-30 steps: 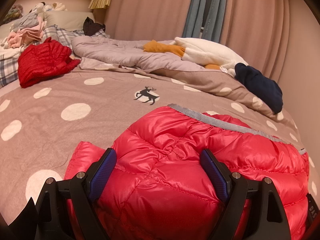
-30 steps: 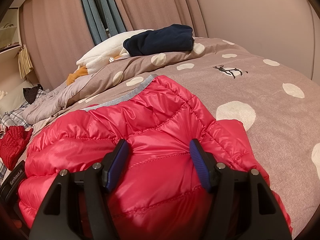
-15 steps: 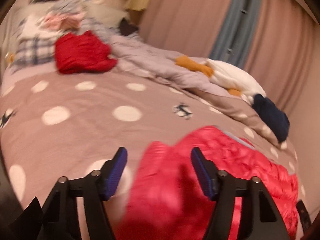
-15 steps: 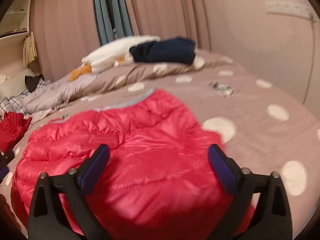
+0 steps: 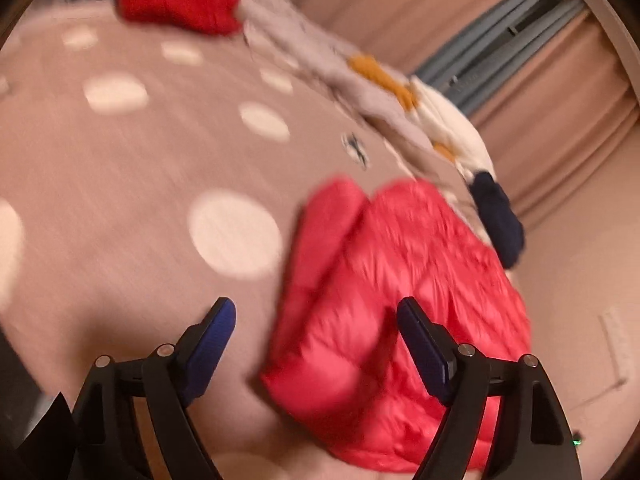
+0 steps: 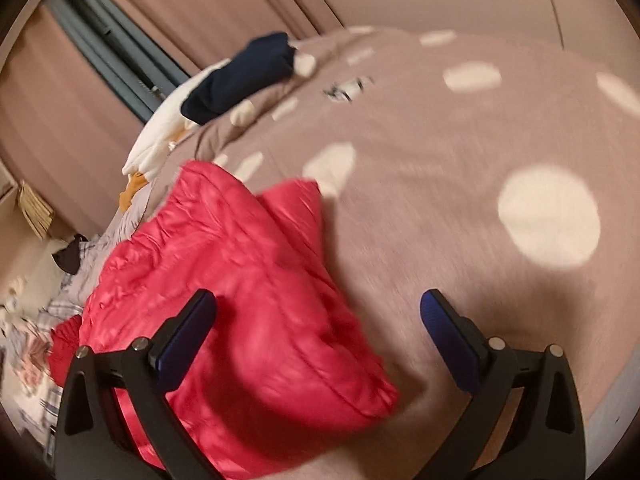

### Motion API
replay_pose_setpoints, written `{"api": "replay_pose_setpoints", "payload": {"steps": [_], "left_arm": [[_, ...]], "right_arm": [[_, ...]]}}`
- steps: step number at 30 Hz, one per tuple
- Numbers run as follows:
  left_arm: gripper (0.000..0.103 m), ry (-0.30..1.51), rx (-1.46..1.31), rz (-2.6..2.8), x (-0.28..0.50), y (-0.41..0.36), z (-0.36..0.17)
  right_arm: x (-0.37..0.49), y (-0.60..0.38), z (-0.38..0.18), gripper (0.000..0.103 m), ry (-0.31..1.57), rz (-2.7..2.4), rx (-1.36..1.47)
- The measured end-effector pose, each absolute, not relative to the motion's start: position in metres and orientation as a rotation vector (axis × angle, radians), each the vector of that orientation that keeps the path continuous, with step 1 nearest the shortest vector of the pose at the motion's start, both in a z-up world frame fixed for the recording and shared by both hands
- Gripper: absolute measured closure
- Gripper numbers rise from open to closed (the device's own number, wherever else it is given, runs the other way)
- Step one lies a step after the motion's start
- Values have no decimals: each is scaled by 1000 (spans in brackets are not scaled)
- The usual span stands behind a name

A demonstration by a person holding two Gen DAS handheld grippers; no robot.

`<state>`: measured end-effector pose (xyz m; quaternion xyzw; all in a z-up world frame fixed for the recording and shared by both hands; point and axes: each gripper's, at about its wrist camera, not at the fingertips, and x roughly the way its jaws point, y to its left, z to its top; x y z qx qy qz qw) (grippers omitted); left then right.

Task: Fold large clothes
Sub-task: 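Grasp the folded jacket bundle with the left tool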

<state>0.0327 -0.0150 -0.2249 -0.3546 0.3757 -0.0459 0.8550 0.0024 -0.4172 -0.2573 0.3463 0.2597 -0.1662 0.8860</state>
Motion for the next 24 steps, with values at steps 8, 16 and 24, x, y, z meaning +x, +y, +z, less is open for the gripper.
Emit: {"api": "replay_pose_setpoints", "payload": {"steps": [8,16,24], "left_arm": [[47,844,-926,-146,43,-17,-247],[54,810,-873,-90,55,0,-231],[37,832,-991,-65,51,26,-247]], "right_arm": [[32,-397,-265,26,549,-271,711],[64,-382,-264,36,561,-221,715],[91,-355,-253,28,633,-193,601]]}}
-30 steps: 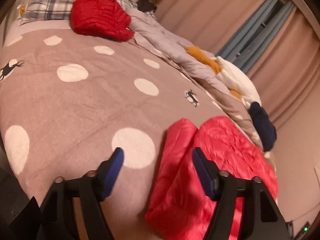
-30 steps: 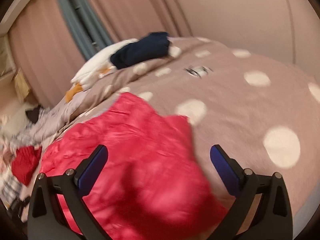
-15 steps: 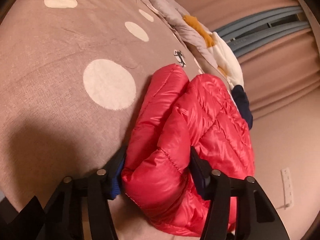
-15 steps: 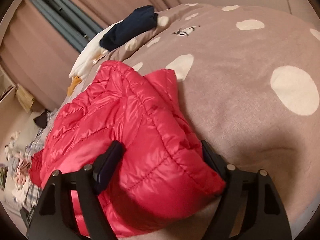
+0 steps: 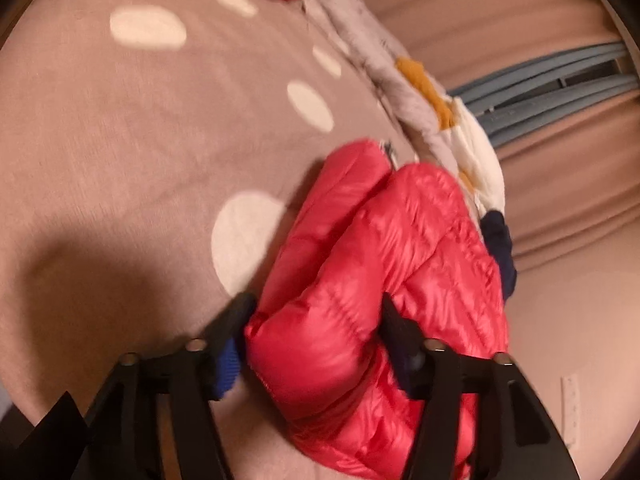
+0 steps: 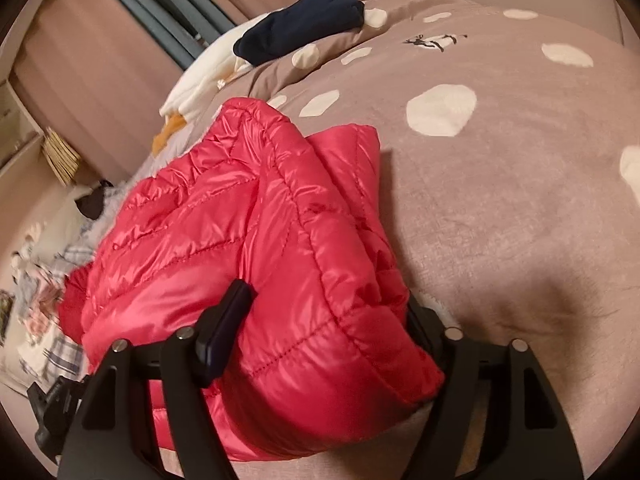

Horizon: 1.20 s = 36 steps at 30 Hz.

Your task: Fold large clothes

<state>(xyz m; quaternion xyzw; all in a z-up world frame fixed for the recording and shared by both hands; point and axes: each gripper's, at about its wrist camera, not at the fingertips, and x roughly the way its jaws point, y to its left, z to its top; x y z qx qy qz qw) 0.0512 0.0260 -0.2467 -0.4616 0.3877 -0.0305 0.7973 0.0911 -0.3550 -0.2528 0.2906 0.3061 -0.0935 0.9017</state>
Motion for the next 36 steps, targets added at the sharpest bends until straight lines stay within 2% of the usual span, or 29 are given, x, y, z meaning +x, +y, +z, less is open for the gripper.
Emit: {"api": "replay_pose_setpoints", "payload": {"steps": [2,4,6,9,11,12,16,22,25,27,36], "left_arm": [[33,819,-971,-84,45,20,-246],[28,815,-936,-121,39,11,-242],[23,826,-937,-175,39,4,-243],[22,833,-958,-214,46,-3,-246],[28,810,-1002,-197,52,1,-251],[39,806,-1019,-176,51,4,-254],[47,790,-1057,-121,42,8,-256],[47,783,-991,-82,38,0,-250],[45,786,-1077,-112,41,10,-256],[44,792,-1110,-124,43,14,-258],[44,757,-1057,-103,54,9,-253]], "right_arm": [[90,-356,-242,26,614,-222,582],[82,-359,-226,17,556,-259,563],[73,-357,-213,13,510,-267,551],[62,-347,-192,8,472,-199,531],[67,-329,-181,5,472,-142,489],[67,-322,-179,5,467,-121,469],[94,-287,-173,5,498,-64,377],[105,-250,-201,4,594,-38,298],[136,-230,-241,0,755,-151,110],[145,-224,-257,0,756,-185,13],[165,-223,-270,0,778,-221,-24]]}}
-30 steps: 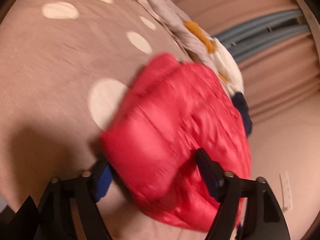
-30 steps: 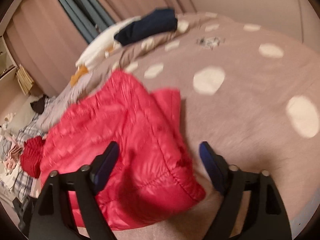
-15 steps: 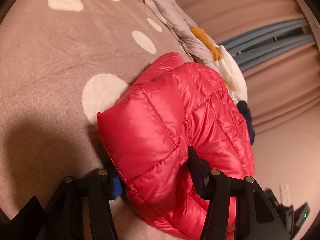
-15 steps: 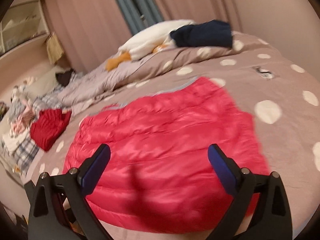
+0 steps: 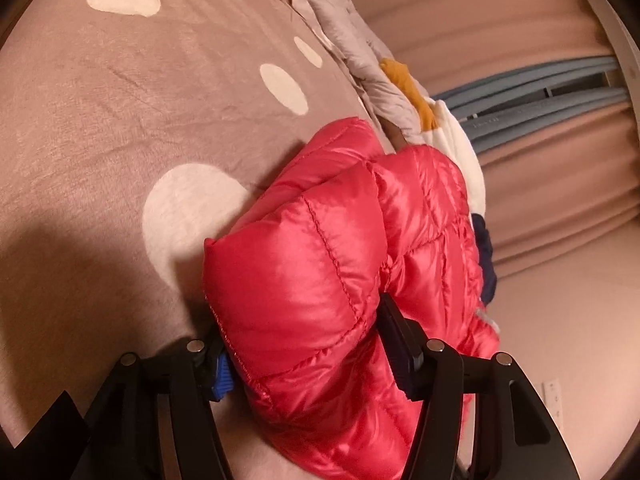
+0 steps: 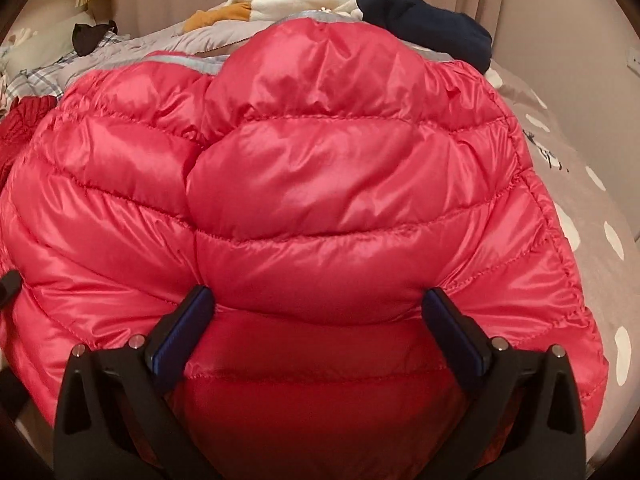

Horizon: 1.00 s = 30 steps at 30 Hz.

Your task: Fold large clothes

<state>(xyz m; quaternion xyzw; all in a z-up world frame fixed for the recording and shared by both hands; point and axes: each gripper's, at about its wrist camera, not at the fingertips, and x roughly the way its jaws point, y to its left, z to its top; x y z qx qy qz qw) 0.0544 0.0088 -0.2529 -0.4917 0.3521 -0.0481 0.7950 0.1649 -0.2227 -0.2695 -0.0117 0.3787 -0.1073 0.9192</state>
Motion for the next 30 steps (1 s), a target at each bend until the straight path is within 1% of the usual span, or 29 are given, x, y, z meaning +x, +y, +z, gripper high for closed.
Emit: {"api": "replay_pose_setpoints", "payload": {"steps": [4,8,12,13,15,16,20,24,27,30], "left_arm": [[44,707,-1071,-77,51,15,-252],[43,711,-1033,-64,55,9,-251],[43,746,-1158,-194,69,20,-263],[48,757,-1182,-212,72,22,-266],[54,787,-1154,-192,76,20,-267],[55,773,-1112,-161,74,16,-263],[59,753,-879,-49,69,-6,-242],[65,744,-875,-58,60,2,-240],[66,731,-874,-84,53,8,-237],[67,712,-808,-53,47,6,-228]], "right_arm": [[159,-224,-270,0,750,-224,-21],[152,-222,-269,0,726,-224,-18],[149,-222,-270,0,727,-223,-13],[148,-221,-271,0,728,-226,-15],[147,-218,-272,0,732,-234,-24],[147,-217,-273,0,735,-237,-30],[154,-214,-271,0,738,-244,-29],[146,-222,-261,1,727,-198,11],[123,-238,-242,5,721,-171,94],[87,-264,-219,5,653,-183,218]]}}
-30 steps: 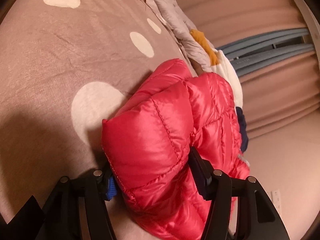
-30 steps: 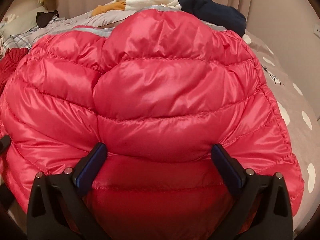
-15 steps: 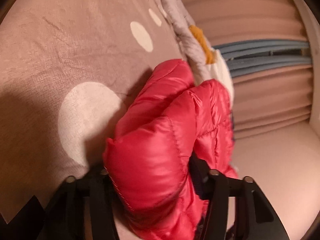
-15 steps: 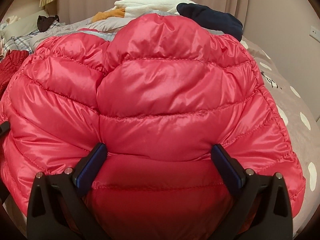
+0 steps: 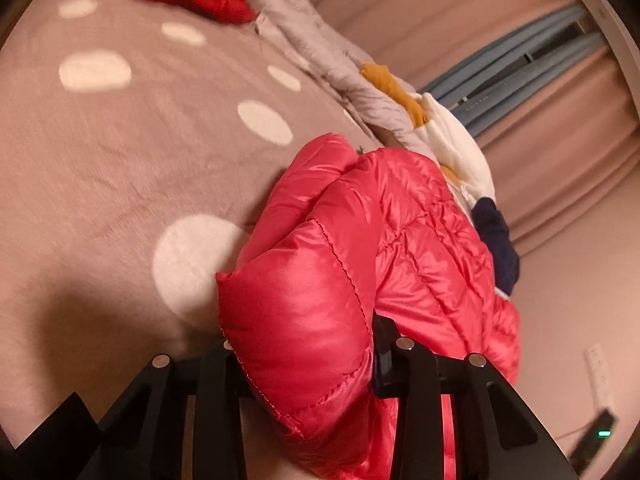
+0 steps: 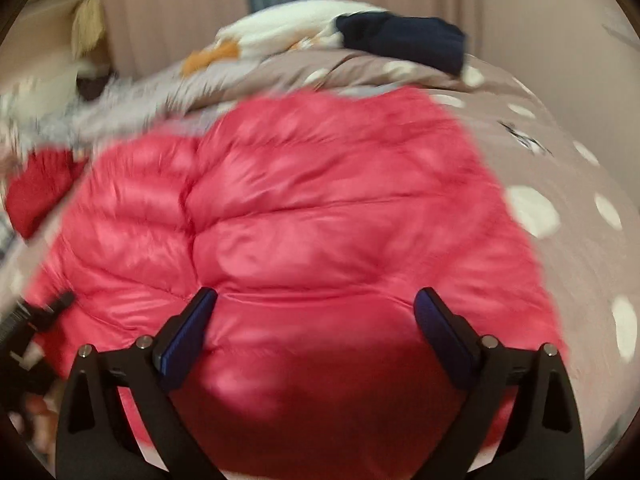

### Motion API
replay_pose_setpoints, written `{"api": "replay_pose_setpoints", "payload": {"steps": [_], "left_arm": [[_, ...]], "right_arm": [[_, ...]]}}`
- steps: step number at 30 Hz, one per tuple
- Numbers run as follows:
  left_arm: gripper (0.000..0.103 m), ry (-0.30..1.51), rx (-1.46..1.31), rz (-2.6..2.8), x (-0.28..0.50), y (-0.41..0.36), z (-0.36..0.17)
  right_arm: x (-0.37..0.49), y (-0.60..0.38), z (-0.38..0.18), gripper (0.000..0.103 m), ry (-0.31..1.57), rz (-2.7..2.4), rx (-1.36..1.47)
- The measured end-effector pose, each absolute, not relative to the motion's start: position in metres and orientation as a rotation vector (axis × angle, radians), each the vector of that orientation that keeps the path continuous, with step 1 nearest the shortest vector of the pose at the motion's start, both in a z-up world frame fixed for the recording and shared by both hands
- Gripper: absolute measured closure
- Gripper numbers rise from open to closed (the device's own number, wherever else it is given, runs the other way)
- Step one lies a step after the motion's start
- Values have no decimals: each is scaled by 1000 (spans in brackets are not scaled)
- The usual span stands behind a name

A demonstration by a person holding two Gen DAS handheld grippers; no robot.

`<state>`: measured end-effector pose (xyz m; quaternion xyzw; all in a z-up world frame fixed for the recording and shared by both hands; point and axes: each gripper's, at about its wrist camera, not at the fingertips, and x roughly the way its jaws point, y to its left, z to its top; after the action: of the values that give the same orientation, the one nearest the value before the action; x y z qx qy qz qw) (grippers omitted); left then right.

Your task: Fold large clothes

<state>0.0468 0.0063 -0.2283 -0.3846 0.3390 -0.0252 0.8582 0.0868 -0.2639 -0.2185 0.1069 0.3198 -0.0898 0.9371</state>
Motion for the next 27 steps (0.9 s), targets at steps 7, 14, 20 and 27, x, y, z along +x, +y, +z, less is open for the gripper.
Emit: {"api": "replay_pose_setpoints", "payload": {"steps": [7,14,20,27], "left_arm": [[67,674,-815,0,34,26,-214],[69,573,-735,49,17,34,-184],[70,465,-657,38,7,37,-147],[70,367,-551,-300,5,-18,-101]], "right_arm": [[55,-318,-235,28,746,-360,316],[57,-298,-274,45,798,-180,385],[66,-273,-275,47,816,-88,342],[65,-279,-279,46,797,-69,347]]}}
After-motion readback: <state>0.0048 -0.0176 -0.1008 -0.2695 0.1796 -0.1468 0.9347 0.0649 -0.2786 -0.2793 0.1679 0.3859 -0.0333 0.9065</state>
